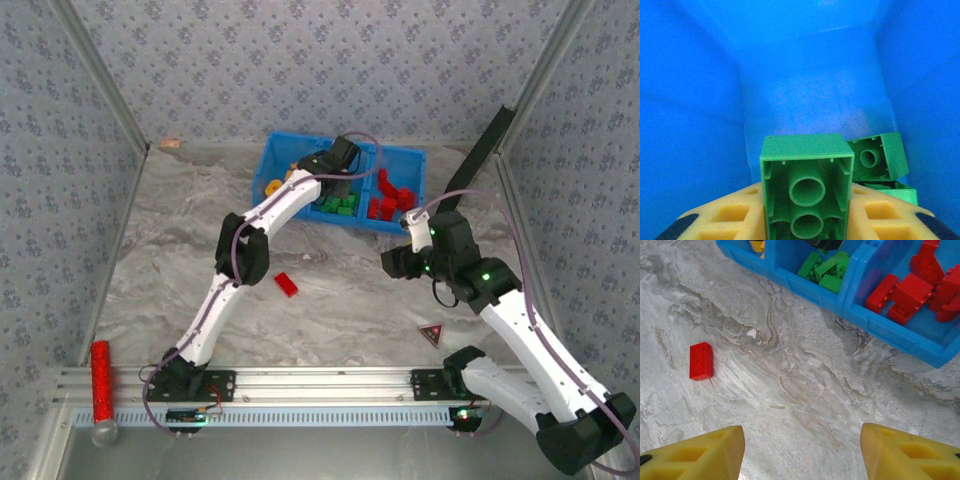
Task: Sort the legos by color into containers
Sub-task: Place the lego in the container, then pick up the lego from the center of the table.
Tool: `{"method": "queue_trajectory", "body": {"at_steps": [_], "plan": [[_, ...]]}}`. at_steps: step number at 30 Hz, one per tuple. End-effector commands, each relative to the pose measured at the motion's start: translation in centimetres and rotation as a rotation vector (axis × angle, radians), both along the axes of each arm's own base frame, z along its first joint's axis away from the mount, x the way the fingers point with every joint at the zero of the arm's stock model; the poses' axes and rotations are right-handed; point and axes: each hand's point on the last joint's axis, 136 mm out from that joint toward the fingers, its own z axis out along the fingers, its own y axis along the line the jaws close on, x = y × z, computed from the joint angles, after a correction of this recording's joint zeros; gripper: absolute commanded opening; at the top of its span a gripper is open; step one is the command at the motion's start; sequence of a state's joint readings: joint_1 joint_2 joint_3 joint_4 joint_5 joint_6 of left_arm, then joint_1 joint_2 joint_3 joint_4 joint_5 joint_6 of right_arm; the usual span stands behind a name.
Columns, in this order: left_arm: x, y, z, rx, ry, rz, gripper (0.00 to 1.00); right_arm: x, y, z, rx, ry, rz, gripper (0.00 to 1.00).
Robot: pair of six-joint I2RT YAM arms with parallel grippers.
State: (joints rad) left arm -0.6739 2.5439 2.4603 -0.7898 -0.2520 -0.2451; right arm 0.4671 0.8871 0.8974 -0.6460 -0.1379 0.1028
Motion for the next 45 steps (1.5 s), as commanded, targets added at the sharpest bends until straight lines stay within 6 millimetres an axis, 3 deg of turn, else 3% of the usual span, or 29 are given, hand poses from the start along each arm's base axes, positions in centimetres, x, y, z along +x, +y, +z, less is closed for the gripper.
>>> {"method": "queue_trajectory", "body": {"at_steps": [1,6,10,13,17,20,24,27,30,35,40,42,45], "plan": [[0.0,0.2,-0.4,-0.021,0.028,0.013,0.41,0.5,0.4,0.1,-0.004,-0.001,-0.012,0.65],[-0.1,0.3,-0.3,-0.058,0.056,0.012,0.48,0.5,1.4,-0.4,-0.022,0.001,0.026,0.65],[0.2,0.0,2.2,-0.098,0.024,-0.004,0.51,0.4,1.6,-0.8,-0.037,-0.001,0.044,0.65],[0.0,-0.7,5.8,-0.160,-0.013,-0.033,0.52,0.7,2.0,-0.9,-0.034,-0.027,0.061,0.66],[-1.2,-1.3,12.4,-0.276,-0.061,-0.102,0.53,1.6,3.4,-1.7,-0.028,-0.040,0.100,0.76],[-2.3,-0.3,17.0,-0.361,-0.078,-0.133,0.54,2.1,5.4,-2.6,0.007,0.019,0.162,0.81],[-3.7,2.0,21.1,-0.494,-0.037,-0.136,0.55,3.1,8.3,-4.6,-0.019,0.093,0.216,0.86],[-4.6,5.0,22.9,-0.531,-0.026,-0.107,0.55,4.5,10.2,-6.7,-0.089,0.127,0.177,0.76],[-5.4,9.9,24.8,-0.532,-0.089,-0.036,0.57,4.6,13.5,-8.5,-0.154,0.137,0.228,0.78],[-8.3,19.3,24.8,-0.568,-0.104,0.108,0.59,4.2,19.9,-11.2,-0.214,0.176,0.324,0.77],[-12.3,27.2,24.8,-0.547,-0.189,0.236,0.62,3.8,24.2,-13.1,-0.274,0.150,0.337,0.76],[-13.7,29.2,25.2,-0.562,-0.233,0.282,0.63,3.8,24.9,-14.0,-0.293,0.167,0.325,0.76],[-15.9,29.8,25.4,-0.527,-0.235,0.266,0.65,3.8,25.3,-14.8,-0.342,0.162,0.282,0.76]]}}
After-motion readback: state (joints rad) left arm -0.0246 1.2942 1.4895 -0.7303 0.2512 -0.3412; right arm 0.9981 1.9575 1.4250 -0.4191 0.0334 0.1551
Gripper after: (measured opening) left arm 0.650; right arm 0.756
